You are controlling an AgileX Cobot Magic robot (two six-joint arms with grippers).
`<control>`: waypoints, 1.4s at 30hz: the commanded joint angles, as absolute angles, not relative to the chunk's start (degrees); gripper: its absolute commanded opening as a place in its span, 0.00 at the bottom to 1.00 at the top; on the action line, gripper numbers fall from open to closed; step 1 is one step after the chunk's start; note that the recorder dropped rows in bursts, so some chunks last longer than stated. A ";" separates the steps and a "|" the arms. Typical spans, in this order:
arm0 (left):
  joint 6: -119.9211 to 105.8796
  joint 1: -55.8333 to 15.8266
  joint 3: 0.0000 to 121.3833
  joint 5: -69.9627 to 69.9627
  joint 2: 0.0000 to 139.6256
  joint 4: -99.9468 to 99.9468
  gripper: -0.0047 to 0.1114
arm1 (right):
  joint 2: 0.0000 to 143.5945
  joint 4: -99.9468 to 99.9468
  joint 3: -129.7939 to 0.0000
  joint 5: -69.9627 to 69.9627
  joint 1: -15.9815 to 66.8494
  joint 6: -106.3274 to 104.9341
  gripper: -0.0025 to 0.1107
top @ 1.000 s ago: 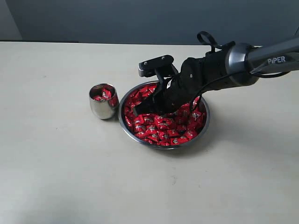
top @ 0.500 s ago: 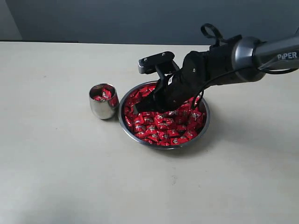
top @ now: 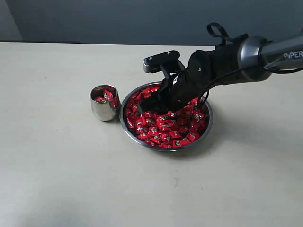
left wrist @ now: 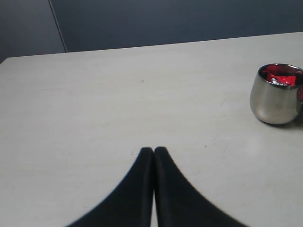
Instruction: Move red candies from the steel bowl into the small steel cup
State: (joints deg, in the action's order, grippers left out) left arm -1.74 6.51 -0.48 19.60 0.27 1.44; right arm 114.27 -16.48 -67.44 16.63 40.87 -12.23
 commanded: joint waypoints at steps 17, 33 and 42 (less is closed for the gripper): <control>-1.68 6.20 0.00 19.22 0.00 1.55 0.04 | 119.55 -19.32 -67.69 12.85 39.01 -12.07 0.37; -1.68 6.20 0.00 19.22 0.00 1.55 0.04 | 116.17 -18.23 -67.69 16.38 39.01 -12.05 0.02; -1.68 6.20 0.00 19.32 0.00 1.55 0.04 | 110.75 -17.04 -67.69 19.69 39.01 -12.05 0.02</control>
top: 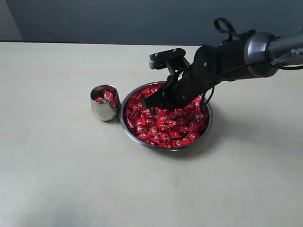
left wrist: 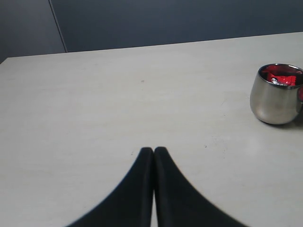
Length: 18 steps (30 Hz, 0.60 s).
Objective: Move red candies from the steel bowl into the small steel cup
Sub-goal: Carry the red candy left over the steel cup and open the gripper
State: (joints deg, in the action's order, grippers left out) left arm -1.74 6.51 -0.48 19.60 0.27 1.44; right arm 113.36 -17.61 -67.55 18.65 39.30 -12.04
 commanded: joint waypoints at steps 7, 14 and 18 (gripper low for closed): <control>-1.68 6.20 0.00 19.32 0.00 1.55 0.04 | 105.88 -16.94 -66.48 23.07 40.27 -12.05 0.02; -1.68 6.20 0.00 19.32 0.00 1.55 0.04 | 102.17 -16.94 -62.32 18.10 46.97 -12.05 0.02; -1.68 6.20 0.00 19.32 0.00 1.55 0.04 | 102.54 -16.94 -62.56 13.05 50.13 -12.05 0.02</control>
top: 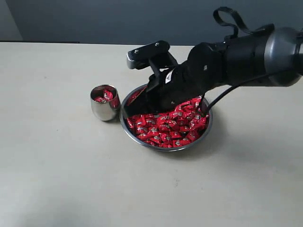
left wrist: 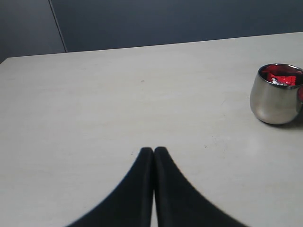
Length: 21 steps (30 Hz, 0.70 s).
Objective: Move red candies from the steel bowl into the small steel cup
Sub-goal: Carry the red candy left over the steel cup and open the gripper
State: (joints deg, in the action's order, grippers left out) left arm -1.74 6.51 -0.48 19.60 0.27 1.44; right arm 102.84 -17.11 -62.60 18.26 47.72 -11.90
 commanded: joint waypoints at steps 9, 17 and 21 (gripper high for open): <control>-1.68 6.20 0.00 19.32 0.00 1.55 0.04 | 108.21 -18.70 -72.19 15.51 51.99 -12.05 0.02; -1.68 6.20 0.00 19.32 0.00 1.55 0.04 | 116.46 -18.60 -85.33 22.36 51.99 -12.05 0.02; -1.68 6.20 0.00 19.21 0.00 1.55 0.04 | 120.54 -18.48 -90.62 25.13 51.99 -12.05 0.02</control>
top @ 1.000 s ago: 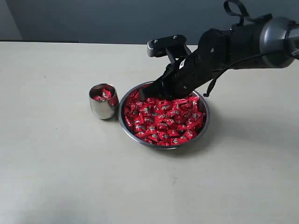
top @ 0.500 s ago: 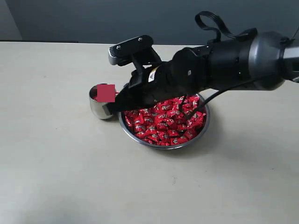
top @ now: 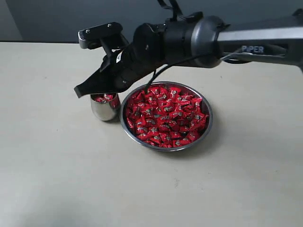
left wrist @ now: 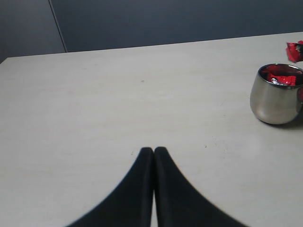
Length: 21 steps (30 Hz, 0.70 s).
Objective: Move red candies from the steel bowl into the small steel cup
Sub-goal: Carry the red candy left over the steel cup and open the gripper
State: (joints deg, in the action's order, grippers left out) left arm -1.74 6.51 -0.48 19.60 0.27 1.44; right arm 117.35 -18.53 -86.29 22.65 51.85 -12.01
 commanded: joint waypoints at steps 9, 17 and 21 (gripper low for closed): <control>-1.68 6.20 0.00 19.21 0.00 1.55 0.04 | 125.57 -13.44 -96.82 27.63 51.61 -11.83 0.02; -1.68 6.20 0.00 19.21 0.00 1.55 0.04 | 125.57 -13.55 -96.80 28.76 49.14 -10.27 0.02; -1.68 6.20 0.00 19.21 0.00 1.55 0.04 | 125.57 -13.77 -96.80 29.55 49.14 -10.27 0.02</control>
State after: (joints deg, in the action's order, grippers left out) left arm -1.74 6.51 -0.48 19.60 0.27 1.44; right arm 125.75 -13.99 -96.52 29.22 49.31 -10.28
